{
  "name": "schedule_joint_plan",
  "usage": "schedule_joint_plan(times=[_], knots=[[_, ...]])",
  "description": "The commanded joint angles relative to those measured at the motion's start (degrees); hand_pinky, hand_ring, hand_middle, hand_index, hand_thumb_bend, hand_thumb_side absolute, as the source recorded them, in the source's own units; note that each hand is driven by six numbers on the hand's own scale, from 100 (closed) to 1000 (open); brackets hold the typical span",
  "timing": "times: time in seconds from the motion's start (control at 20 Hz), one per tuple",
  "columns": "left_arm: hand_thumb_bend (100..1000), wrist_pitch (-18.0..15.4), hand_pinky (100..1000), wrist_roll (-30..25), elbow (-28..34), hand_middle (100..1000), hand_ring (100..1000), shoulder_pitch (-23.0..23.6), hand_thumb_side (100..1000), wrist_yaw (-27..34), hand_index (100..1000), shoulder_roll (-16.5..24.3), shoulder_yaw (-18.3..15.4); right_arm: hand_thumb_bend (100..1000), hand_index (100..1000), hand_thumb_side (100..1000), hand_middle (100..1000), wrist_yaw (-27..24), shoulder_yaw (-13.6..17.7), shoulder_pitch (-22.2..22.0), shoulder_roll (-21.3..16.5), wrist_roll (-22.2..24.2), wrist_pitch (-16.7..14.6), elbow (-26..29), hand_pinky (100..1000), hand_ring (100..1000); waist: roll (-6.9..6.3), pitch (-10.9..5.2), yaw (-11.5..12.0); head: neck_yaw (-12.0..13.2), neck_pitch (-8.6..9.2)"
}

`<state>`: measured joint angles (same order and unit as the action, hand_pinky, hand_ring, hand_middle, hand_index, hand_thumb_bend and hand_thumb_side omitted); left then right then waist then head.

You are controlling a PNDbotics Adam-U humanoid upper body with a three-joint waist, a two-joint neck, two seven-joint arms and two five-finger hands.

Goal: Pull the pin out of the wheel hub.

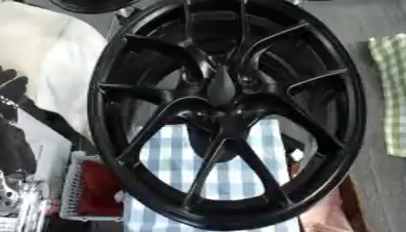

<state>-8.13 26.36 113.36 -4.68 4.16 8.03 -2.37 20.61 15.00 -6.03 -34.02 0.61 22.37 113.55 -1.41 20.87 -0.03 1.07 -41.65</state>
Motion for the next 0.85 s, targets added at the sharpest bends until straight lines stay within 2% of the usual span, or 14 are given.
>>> schedule_joint_plan(times=[0.05, 0.15, 0.25, 0.5, 0.6, 0.75, 0.85], knots=[[118, 0.07, 858, -0.22, 1.23, 668, 719, -0.52, 742, -0.09, 770, 0.74, -0.25, 100, 871, 512, 727, -2.40, 1.03, 0.61, -1.08, -2.55, -0.58, 1.04, 935, 881, 0.35, -0.90, -0.11, -0.07, 0.68], [117, 0.10, 858, -0.27, 1.23, 667, 718, -0.54, 741, -0.08, 770, 0.76, -0.23, 100, 851, 670, 678, -4.64, 0.94, 1.15, -1.38, -5.16, -1.45, 1.04, 927, 853, 0.45, -0.96, -0.03, -0.17, 0.69], [116, 0.07, 858, -0.31, 1.23, 668, 718, -0.61, 740, -0.04, 771, 0.85, -0.21, 100, 845, 689, 655, -7.75, 0.38, 1.91, -1.84, -7.54, -3.80, 1.04, 925, 841, 0.56, -1.05, 0.11, -0.41, 0.72], [111, -0.11, 857, -0.66, 1.23, 668, 718, -1.08, 730, 0.06, 770, 1.59, 0.04, 100, 812, 766, 607, -17.63, -1.43, 3.93, -2.99, -11.45, -14.81, 1.04, 945, 824, 0.64, -1.27, 0.59, -1.38, 1.47], [104, -0.41, 856, -0.65, 1.23, 667, 717, -1.45, 719, 0.10, 769, 2.47, 0.06, 100, 803, 763, 594, -21.74, -2.07, 4.61, -3.35, -12.35, -18.53, 1.04, 957, 815, 0.57, -1.36, 0.77, -1.62, 1.69], [100, -1.13, 853, -0.53, 1.23, 668, 717, -2.13, 692, -0.07, 770, 4.76, 0.10, 100, 774, 667, 562, -28.08, -3.01, 5.81, -3.88, -13.09, -24.74, 1.04, 937, 785, 0.39, -1.62, 1.03, -1.76, 1.77], [100, -1.89, 852, -0.35, 1.23, 667, 717, -2.69, 682, -0.09, 769, 6.49, 0.16, 100, 765, 658, 552, -31.78, -3.52, 6.62, -4.14, -13.31, -28.75, 1.04, 932, 772, 0.27, -1.72, 1.19, -1.78, 1.91]])
